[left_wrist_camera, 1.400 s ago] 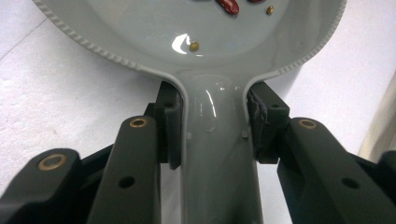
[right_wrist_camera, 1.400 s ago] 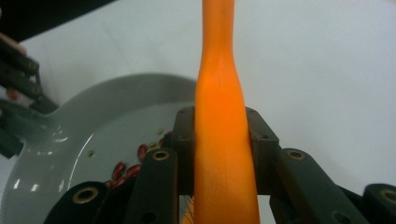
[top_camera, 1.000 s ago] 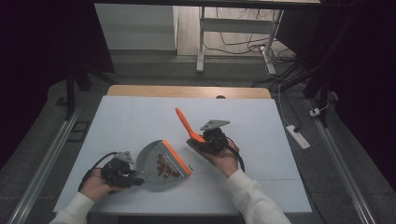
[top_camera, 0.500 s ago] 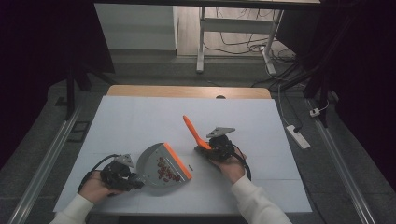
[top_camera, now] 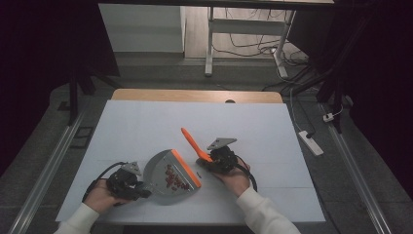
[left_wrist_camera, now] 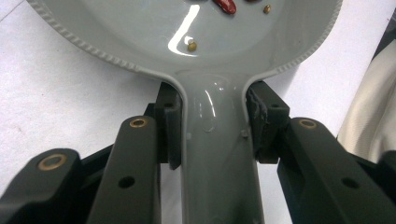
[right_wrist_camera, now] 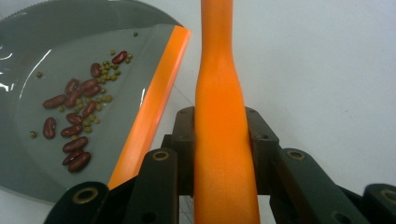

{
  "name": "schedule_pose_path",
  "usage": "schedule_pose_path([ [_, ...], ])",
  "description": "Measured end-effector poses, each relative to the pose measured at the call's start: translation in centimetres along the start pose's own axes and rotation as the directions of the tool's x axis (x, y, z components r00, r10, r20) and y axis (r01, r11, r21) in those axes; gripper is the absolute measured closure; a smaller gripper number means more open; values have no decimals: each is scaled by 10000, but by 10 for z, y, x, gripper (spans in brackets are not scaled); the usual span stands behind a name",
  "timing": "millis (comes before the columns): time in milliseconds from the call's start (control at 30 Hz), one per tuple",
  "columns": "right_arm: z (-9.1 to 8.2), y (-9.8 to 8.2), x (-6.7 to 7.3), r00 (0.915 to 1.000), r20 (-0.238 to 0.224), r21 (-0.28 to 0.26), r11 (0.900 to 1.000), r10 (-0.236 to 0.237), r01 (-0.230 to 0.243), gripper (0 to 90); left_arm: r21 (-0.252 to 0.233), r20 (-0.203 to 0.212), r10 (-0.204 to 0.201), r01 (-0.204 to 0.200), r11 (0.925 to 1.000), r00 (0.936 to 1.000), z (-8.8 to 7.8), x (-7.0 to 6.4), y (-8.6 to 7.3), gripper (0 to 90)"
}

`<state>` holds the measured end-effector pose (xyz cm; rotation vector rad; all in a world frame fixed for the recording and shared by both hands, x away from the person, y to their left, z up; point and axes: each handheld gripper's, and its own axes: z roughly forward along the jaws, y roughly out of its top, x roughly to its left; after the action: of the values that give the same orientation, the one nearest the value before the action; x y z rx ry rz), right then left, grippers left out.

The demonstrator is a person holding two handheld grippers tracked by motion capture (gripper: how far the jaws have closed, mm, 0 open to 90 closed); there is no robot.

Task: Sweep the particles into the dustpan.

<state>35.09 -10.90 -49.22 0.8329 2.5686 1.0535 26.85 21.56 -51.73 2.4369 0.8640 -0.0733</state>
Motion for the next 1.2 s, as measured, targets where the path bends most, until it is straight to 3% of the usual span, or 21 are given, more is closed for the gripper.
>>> schedule_pose_path([
  [333, -2, -2, 10, 9998, -206, 0, 10000, 64, -64, 705, 39, -74, -10, 10, 10000, 10000, 2, -1, 0, 624],
  [400, -1, -3, 14, 9969, -736, -75, 9995, 292, -299, 704, 43, -89, -1, 1, 10000, 10000, 2, -1, 0, 624],
  [500, 1, -1, 25, 9939, -1070, -128, 9995, 279, -294, 705, 76, -81, 22, -22, 10000, 10000, 2, 0, 0, 623],
  [600, 0, 2, 34, 9791, -1960, -272, 9978, 537, -601, 705, 35, -42, -38, 38, 10000, 10000, 2, -1, 0, 624],
  [667, 0, 3, 41, 9750, -2187, -395, 9980, 401, -499, 705, 59, -44, -34, 35, 10000, 10000, 3, 0, 0, 623],
  [767, -3, 5, 44, 9784, -2061, -649, 9974, 163, -303, 704, 38, -42, -46, 46, 10000, 10000, 3, -1, 0, 623],
  [867, -9, 6, 38, 9862, -1651, -813, 9963, 150, -287, 705, 35, -31, -63, 63, 10000, 10000, 3, -1, 0, 623],
  [967, -12, 5, 28, 9977, -658, -809, 9967, -160, 107, 705, 40, -36, -46, 46, 10000, 10000, 3, 0, 0, 623],
  [1033, -12, 2, 18, 9997, -83, -573, 9981, -235, 230, 704, 32, -75, -32, 32, 10000, 10000, 2, 0, 0, 623],
  [1133, -9, -4, 6, 9995, -97, -314, 9990, 302, -305, 705, 59, -96, -8, 9, 10000, 10000, 2, -1, 0, 623],
  [1200, -7, -6, 5, 9996, -25, -109, 9996, 270, -271, 705, 53, -93, -7, 8, 10000, 10000, 2, -1, 0, 623],
])
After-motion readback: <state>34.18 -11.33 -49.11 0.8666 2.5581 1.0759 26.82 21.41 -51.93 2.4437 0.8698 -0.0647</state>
